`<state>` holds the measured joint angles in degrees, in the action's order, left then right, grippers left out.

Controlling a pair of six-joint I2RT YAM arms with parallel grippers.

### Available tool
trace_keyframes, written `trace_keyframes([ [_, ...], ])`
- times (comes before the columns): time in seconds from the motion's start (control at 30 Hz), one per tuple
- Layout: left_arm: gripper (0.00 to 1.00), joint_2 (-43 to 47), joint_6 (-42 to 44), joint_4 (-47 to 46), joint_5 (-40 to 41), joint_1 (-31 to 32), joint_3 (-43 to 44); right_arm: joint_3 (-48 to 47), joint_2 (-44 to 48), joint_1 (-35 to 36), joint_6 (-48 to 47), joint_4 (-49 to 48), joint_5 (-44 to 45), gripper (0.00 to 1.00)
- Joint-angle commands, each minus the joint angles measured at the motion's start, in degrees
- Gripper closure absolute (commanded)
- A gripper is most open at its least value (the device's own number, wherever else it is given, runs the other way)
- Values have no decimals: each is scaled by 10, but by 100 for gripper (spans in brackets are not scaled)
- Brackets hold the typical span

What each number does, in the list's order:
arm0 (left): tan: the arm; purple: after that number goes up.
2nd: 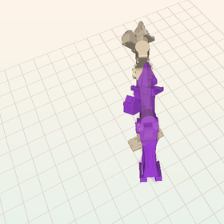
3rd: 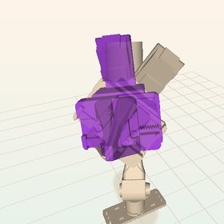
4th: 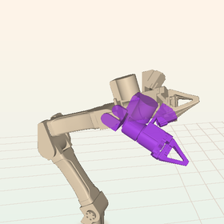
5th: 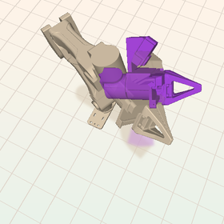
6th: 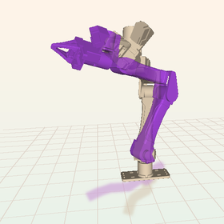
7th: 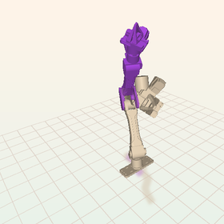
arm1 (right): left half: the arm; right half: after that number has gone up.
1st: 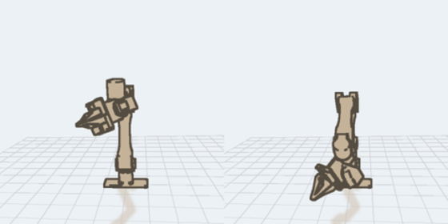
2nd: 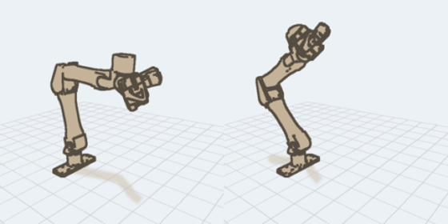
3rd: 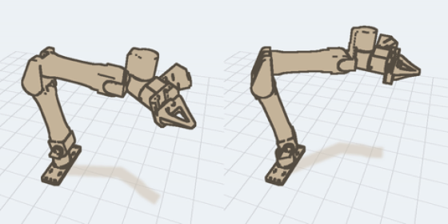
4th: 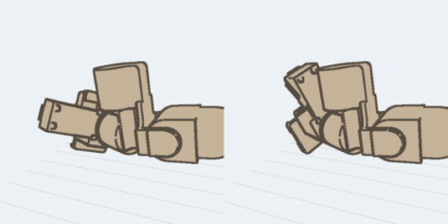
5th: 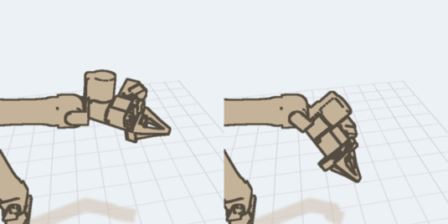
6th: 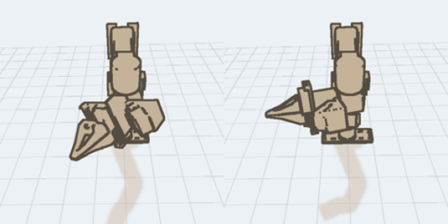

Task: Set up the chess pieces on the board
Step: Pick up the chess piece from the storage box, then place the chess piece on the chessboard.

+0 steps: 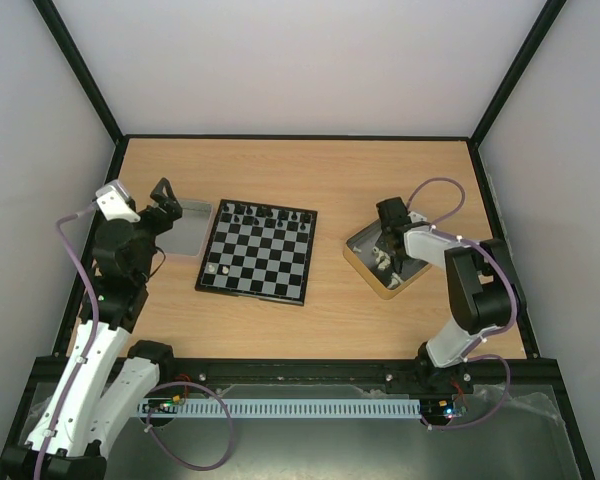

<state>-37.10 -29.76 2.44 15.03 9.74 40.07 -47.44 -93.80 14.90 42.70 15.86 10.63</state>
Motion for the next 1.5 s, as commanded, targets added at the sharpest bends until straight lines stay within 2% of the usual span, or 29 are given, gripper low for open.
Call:
trace_keyframes([
  [0.0, 0, 5, 5, -16, -1, 4, -8, -4, -10, -3, 15, -1, 35, 74],
  [0.37, 0, 5, 4, -20, -9, 5, -10, 18, 18, -3, 14, -2, 22, 91],
  [0.47, 0, 0, 3, -27, -25, 5, -13, 28, 57, -4, 1, -15, -6, 92],
  [0.53, 0, -7, 5, -45, -63, 4, -17, 38, 101, -3, -13, -30, -37, 92],
  [0.73, 0, -59, 15, -137, -303, 4, -24, 76, 241, -3, -52, -132, -229, 92],
  [0.87, 0, -121, -7, -103, -432, 7, 18, 94, 279, -4, -58, -236, -423, 93],
  [0.97, 0, -164, -45, -110, -513, 31, 32, 125, 288, -1, -15, -368, -560, 93],
  [1.1, 1, -235, -109, -98, -561, 101, 65, 157, 291, 19, 46, -530, -679, 93],
  [1.27, 1, -276, -211, -148, -552, 190, 77, 149, 301, 76, 27, -550, -731, 93],
  [1.47, 18, -324, -283, -153, -571, 237, 103, 145, 326, 117, 5, -552, -770, 93],
])
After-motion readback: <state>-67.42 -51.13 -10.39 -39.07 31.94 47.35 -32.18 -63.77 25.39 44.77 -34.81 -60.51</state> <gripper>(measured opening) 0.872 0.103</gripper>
